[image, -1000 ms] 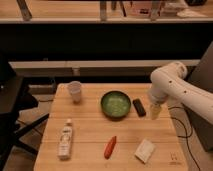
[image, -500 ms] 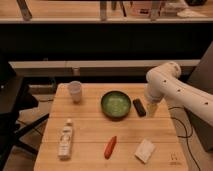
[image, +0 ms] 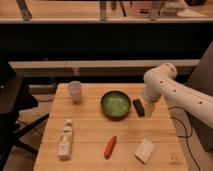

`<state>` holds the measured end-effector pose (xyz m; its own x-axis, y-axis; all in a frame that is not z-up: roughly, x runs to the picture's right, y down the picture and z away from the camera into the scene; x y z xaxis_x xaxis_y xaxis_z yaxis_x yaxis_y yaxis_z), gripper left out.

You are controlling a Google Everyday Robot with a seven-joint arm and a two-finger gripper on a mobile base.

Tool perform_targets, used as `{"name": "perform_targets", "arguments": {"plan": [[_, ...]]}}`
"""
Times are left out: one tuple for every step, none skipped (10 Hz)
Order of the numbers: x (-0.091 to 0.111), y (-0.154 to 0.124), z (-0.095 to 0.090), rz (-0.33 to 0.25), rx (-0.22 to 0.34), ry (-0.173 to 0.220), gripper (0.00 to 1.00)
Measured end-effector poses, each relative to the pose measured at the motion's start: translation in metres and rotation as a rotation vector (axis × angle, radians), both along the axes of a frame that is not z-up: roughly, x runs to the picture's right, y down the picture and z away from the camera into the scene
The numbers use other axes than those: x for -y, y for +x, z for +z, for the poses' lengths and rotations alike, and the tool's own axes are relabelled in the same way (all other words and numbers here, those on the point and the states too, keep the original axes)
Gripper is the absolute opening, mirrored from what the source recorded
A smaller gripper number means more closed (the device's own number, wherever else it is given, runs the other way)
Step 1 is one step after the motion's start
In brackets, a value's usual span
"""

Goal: Push the ceramic bowl across the table

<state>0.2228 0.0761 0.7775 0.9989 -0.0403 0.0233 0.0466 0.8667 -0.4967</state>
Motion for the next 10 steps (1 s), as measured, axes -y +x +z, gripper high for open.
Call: {"name": "perform_targets", "arguments": {"plan": [[0.000, 0.000, 0.001, 0.000, 0.000, 0.000, 0.80], [0.000, 0.001, 0.004, 0.005, 0.000, -0.002, 0.80], [-0.001, 0.001, 0.007, 0.004, 0.000, -0.004, 0.80], [-0.001, 0.000, 0.009, 0.002, 0.001, -0.005, 0.80], [-0.001, -0.003, 0.014, -0.002, 0.005, -0.005, 0.80], [-0.002, -0.005, 0.017, -0.004, 0.008, -0.005, 0.80], [-0.002, -0.006, 0.020, -0.005, 0.010, -0.005, 0.80], [-0.003, -0.005, 0.022, -0.003, 0.009, -0.007, 0.80], [-0.003, -0.005, 0.025, -0.003, 0.009, -0.007, 0.80], [-0.003, -0.006, 0.026, -0.005, 0.011, -0.007, 0.80]]}}
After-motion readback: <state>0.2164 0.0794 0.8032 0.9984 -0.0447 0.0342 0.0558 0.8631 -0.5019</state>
